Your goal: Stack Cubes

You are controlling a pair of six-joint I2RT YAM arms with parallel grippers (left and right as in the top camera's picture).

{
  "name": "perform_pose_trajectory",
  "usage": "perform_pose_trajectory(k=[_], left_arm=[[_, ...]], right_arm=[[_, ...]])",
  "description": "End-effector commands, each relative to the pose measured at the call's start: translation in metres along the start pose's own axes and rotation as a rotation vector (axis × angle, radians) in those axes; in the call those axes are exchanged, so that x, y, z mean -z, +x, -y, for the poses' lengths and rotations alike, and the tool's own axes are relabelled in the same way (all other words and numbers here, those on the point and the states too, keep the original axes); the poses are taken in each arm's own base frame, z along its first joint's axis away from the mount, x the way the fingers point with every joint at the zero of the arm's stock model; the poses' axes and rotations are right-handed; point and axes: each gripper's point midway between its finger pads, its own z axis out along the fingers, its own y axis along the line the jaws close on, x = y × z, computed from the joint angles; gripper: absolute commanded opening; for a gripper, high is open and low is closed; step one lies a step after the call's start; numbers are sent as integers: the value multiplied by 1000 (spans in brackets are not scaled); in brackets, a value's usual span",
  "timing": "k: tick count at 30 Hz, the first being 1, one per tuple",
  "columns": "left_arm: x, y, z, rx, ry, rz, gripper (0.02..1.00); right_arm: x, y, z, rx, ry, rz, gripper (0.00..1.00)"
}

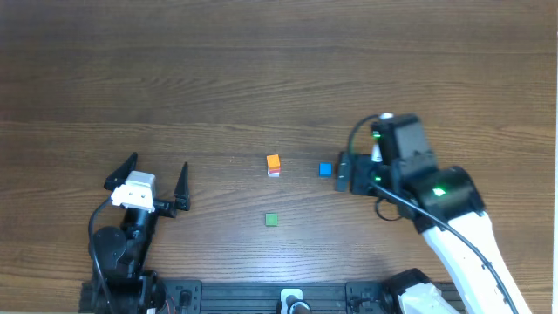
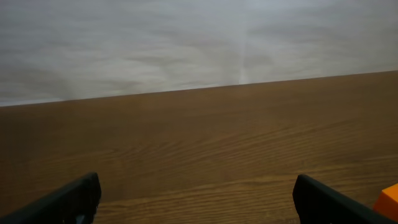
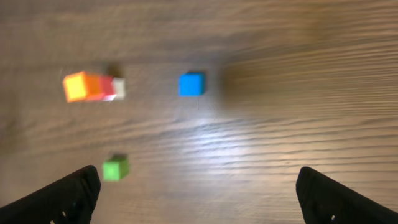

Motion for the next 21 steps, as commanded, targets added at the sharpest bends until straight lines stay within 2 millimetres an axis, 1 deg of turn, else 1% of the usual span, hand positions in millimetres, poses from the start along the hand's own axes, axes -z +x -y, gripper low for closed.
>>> perform_pose_trajectory(k=[1,4,8,12,17,21], left_arm=[[0,2,0,-17,-1,-1,993],[0,2,0,-17,-1,-1,1000],[0,2,0,-17,-1,0,1000],[0,2,0,-17,-2,0,998],[0,2,0,-17,-1,-1,1000],[0,2,0,-17,-2,-1,1000]], right_arm=[[-5,5,-37,23,-58,-69,993],[-14,13,-52,37,-55,-128,991],[-24,29,-72,52,-53,-204,991],[-33,50,-89,73,-40,-262,991],[-42,76,-116,126,-49,-302,991],[-49,89,-127,145,-31,-313,991]])
